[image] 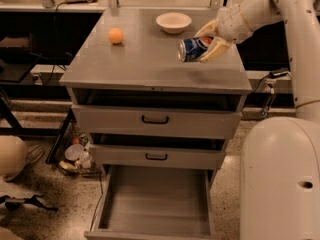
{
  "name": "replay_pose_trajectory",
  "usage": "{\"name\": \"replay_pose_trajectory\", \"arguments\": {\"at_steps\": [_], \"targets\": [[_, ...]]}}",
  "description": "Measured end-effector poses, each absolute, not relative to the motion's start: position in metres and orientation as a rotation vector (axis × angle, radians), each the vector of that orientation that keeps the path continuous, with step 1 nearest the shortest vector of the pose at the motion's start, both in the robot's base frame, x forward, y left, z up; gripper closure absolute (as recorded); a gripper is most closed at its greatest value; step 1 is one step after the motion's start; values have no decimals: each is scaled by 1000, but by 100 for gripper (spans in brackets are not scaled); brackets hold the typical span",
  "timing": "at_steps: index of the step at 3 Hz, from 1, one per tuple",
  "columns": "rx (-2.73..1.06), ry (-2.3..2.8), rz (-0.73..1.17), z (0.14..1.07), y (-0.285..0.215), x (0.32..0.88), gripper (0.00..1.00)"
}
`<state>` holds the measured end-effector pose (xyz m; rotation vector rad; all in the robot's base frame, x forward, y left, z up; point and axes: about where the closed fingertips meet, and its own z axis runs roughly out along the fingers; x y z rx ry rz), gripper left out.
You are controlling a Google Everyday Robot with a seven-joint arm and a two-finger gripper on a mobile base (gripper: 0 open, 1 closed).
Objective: Pick pepsi can from bottom drawer and place on counter
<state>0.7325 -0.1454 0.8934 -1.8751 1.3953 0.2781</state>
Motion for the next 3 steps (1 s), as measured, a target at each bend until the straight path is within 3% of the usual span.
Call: {"name": "replay_pose_trajectory", "arguments": {"at_steps": [1,2,3], "targets": [[-1881,1402,321,880,-135,736,15],[-1883,1409,343,873,-130,738,0],[-1858,1428,342,872,-136,741,0]]}}
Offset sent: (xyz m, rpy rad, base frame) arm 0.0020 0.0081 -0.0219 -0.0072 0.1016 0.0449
